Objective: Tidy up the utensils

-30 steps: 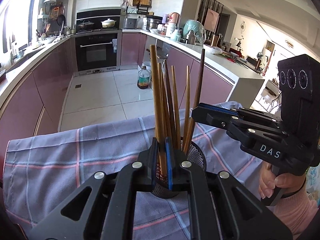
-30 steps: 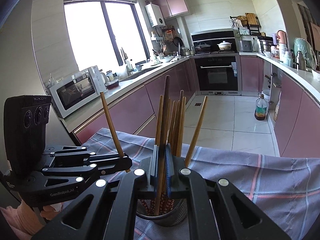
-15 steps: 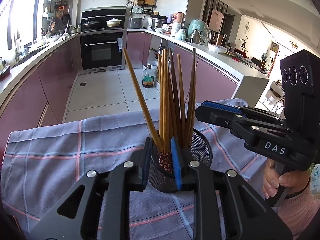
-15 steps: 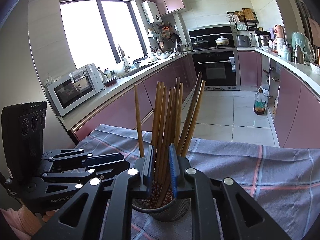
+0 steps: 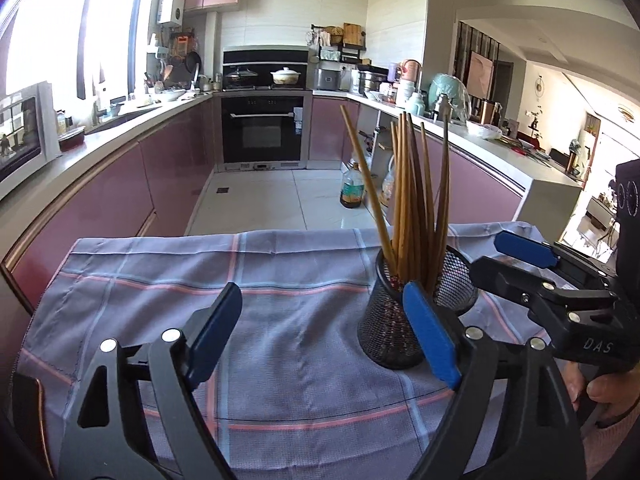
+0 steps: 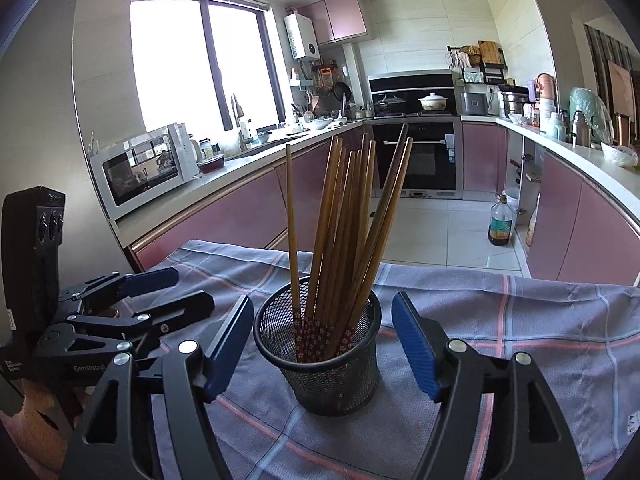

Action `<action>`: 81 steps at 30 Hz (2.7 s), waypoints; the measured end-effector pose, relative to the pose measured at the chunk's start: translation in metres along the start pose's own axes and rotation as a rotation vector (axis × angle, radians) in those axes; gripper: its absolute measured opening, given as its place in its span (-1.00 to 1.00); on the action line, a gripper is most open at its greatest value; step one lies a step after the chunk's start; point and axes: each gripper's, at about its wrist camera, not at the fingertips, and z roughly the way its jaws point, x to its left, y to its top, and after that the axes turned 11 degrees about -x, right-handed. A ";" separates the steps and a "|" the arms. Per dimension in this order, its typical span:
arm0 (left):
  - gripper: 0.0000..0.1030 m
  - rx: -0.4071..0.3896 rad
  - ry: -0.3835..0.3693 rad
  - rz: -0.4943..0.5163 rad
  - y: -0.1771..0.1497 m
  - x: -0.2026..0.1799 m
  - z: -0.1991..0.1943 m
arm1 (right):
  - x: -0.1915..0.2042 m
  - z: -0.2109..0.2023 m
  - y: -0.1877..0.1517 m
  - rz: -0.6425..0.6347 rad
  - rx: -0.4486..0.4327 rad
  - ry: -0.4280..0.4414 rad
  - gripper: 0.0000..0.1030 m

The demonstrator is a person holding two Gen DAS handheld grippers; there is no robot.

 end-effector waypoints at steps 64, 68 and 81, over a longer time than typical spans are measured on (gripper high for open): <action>0.89 -0.322 0.225 0.003 -0.019 0.003 -0.112 | 0.041 -0.065 -0.028 -0.056 -0.305 -0.020 0.88; 0.89 -0.323 0.225 0.003 -0.020 0.003 -0.112 | 0.040 -0.066 -0.027 -0.053 -0.308 -0.021 0.88; 0.89 -0.322 0.227 0.003 -0.019 0.003 -0.112 | 0.040 -0.066 -0.027 -0.051 -0.310 -0.021 0.88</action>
